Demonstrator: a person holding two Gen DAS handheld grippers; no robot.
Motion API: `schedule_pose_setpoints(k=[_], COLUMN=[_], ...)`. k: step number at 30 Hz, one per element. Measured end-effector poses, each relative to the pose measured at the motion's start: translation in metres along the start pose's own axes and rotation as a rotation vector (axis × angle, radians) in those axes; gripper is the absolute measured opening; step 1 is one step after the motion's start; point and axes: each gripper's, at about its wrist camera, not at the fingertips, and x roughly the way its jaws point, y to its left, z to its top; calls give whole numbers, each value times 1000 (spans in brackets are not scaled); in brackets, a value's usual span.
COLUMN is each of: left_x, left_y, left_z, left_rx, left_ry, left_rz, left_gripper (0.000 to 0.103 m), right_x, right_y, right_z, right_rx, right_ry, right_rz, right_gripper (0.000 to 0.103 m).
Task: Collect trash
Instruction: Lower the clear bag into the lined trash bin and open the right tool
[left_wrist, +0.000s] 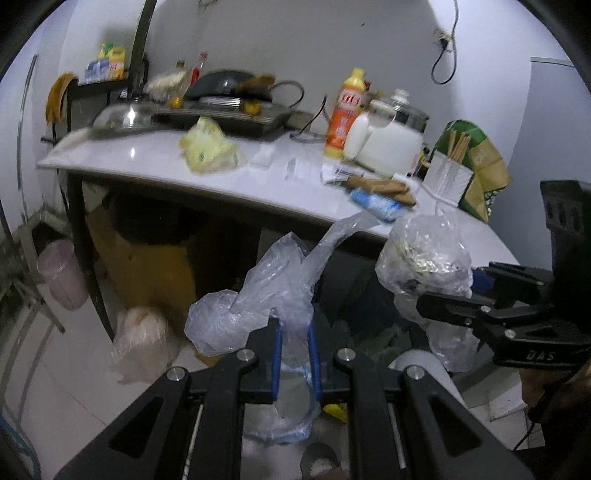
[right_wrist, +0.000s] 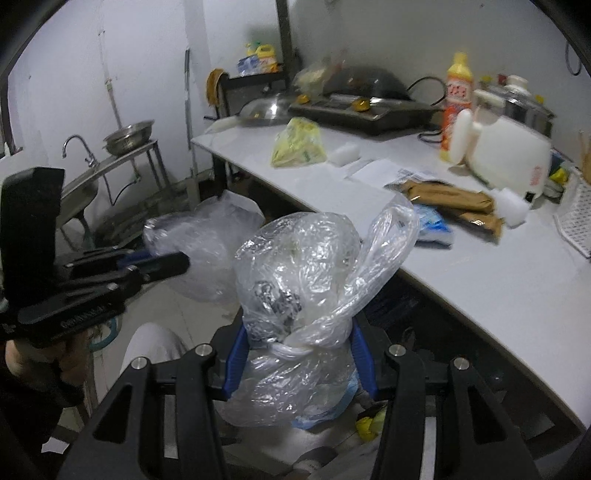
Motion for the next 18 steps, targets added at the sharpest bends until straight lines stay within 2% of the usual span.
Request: schedule_pose_setpoints(k=[10, 18], left_x=[63, 117], left_y=[18, 14], left_z=[-36, -51], left_rx=[-40, -61], left_ry=[143, 239], left_rz=[2, -33], left_gripper=[12, 12], right_x=[53, 92], right_y=[-2, -28], right_z=[-21, -40], right_rx=[1, 41], right_ry=[106, 192], right_rz=[23, 7], right_gripper=[47, 47])
